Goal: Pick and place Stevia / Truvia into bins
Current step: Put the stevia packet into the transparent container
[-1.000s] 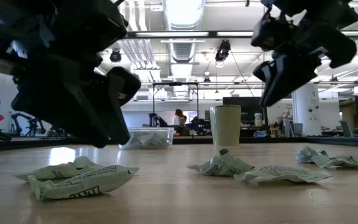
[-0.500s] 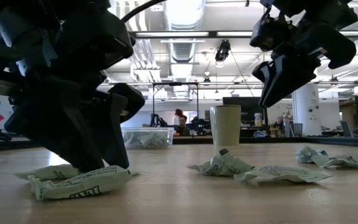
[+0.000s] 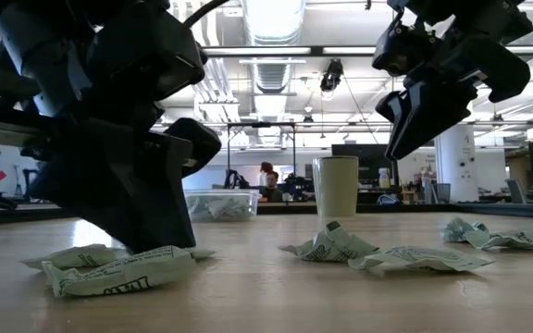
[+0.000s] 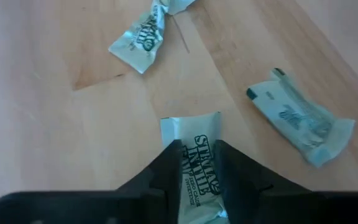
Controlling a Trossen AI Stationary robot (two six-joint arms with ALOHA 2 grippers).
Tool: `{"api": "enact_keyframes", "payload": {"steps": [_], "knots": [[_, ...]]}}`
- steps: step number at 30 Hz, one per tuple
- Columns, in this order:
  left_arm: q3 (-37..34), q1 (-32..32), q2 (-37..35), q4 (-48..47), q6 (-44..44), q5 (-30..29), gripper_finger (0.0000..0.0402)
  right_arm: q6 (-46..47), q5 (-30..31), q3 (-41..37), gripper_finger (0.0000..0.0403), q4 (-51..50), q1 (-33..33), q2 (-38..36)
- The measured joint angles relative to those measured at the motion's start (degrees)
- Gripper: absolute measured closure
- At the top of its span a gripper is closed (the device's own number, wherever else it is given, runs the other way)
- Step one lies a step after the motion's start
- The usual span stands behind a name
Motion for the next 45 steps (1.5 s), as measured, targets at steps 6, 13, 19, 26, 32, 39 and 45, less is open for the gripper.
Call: {"api": "enact_keyframes", "payload": {"steps": [6,13,19,26,32,39,45], "knots": [[0.2,0.1,-0.2,-0.2,2.7,-0.7,0.0395,0.0,0.0,0.0,0.0346,0.0,0.0,0.0],[0.4,0.1,-1.2,-0.7,3.3,-6.1,0.0392,0.0,0.0,-0.1,0.0346,0.0,0.0,0.0],[0.3,0.2,-3.6,-2.2,4.6,-15.3,0.0391,-0.2,0.0,-0.1,0.0346,0.1,0.0,0.0],[0.0,1.3,-8.7,-10.4,8.8,-25.5,0.0391,-0.1,0.1,-0.2,0.0346,0.2,0.0,0.0],[-2.6,6.2,-15.4,-15.4,9.8,-36.5,0.0391,0.0,0.1,-0.2,0.0346,0.4,0.0,0.0],[-7.1,16.6,-21.5,-12.7,13.7,-36.5,0.0391,-0.2,0.2,-0.2,0.0346,1.4,0.0,0.0],[-11.5,26.6,-23.6,-5.4,16.1,-29.8,0.0391,-0.4,0.2,-0.2,0.0346,1.3,0.0,0.0]]}}
